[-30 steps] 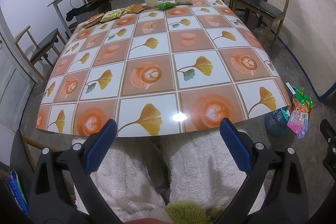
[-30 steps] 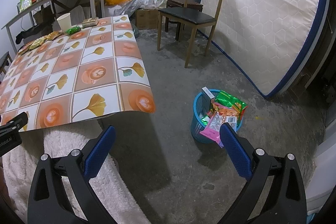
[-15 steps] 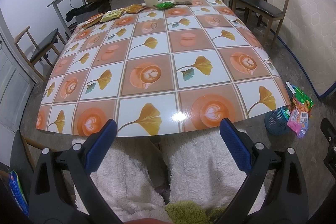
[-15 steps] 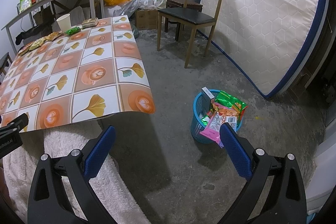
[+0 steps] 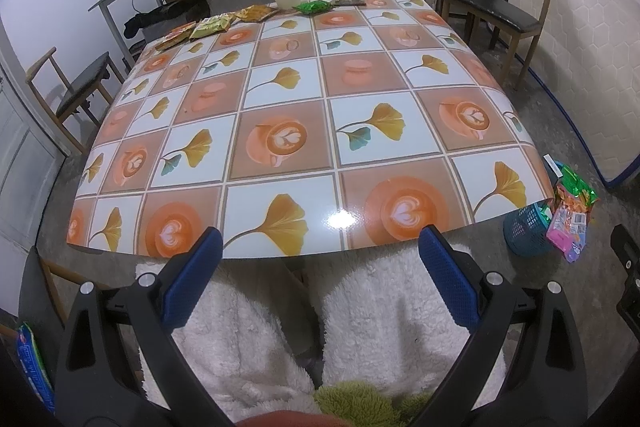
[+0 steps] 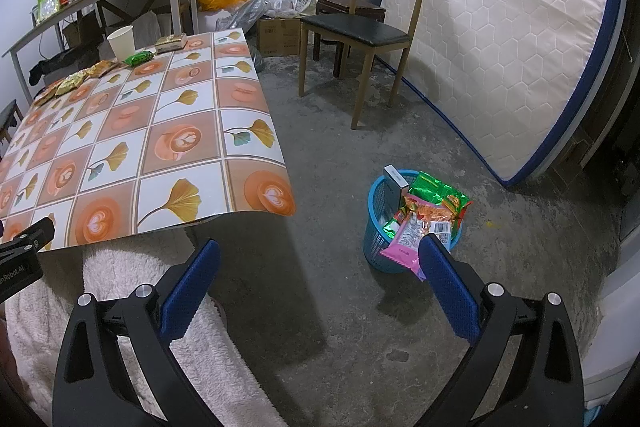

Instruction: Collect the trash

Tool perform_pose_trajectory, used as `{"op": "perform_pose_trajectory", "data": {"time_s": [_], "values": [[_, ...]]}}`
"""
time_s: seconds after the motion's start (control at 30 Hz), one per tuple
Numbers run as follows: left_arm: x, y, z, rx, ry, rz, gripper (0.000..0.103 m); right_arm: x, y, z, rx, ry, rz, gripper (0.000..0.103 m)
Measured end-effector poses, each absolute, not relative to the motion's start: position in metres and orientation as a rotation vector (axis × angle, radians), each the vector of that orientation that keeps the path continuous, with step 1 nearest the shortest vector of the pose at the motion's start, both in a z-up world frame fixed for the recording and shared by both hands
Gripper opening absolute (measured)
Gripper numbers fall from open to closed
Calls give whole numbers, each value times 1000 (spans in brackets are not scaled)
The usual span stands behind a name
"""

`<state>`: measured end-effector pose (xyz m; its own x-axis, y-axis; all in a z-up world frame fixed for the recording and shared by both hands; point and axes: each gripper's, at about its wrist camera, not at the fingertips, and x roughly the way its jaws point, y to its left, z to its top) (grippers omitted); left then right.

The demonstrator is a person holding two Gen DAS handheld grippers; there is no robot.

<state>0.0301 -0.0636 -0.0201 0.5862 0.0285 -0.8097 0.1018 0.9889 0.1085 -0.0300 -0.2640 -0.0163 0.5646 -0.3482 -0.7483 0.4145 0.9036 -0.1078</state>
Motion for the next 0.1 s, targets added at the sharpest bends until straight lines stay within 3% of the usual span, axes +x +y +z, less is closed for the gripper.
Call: {"op": "perform_pose_trajectory", "data": {"time_s": [0.1], "values": [[30,-64,-20,149,945,-43,94,-30,-264,-16,85,861,-449,96]]}}
